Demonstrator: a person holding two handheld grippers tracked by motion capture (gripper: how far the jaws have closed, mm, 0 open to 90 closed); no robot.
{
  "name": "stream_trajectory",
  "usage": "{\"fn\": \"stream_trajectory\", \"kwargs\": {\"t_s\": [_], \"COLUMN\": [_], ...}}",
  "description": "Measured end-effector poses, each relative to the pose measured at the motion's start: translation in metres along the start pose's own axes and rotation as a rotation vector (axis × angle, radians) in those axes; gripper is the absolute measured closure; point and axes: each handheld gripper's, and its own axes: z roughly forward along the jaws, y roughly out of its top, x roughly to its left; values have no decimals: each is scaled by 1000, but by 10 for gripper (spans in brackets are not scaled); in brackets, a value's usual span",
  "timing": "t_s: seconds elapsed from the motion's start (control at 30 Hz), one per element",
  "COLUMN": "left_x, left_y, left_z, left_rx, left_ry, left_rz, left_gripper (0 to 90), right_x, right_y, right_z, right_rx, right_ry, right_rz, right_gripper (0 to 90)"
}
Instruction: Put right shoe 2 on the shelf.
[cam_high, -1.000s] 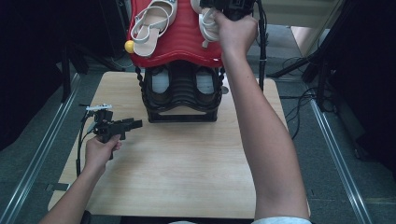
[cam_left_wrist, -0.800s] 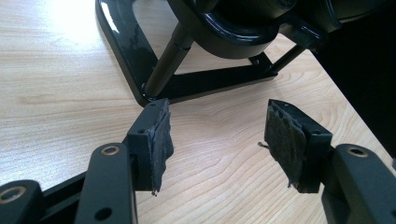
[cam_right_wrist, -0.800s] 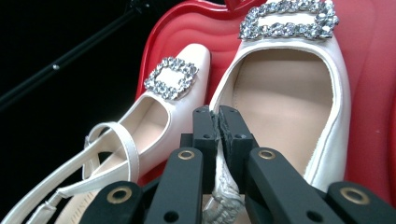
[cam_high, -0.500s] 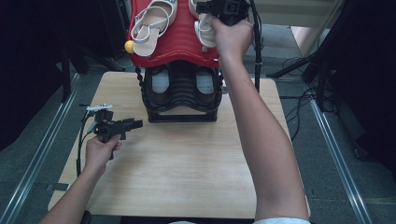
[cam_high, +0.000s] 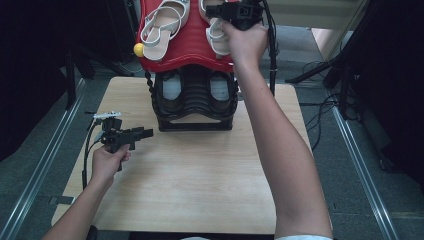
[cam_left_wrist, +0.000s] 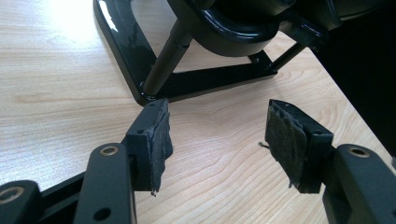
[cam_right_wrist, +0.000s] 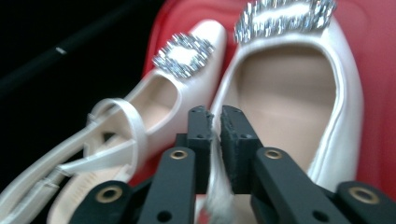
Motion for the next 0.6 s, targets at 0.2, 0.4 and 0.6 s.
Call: {"fn": "stream_trajectory", "kwargs": {"t_s": [0.2,0.4,0.6], "left_x": [1,0,-1], "left_y": [0,0,0], "left_z": [-1,0,1], "left_rx": [-1,-2,3], "left_ry": [1,6,8], "left_rz": [0,6,20], "left_gripper": [404,409,418], "right_x": [2,-5,-12], "right_y": [5,8,11], "right_z": [-4,-10,-21], "right_rx": [-30,-39,-70], "right_ry": [1,13,-10], "right_rz": [-12,-16,-29], "right_gripper": [743,672,622]}}
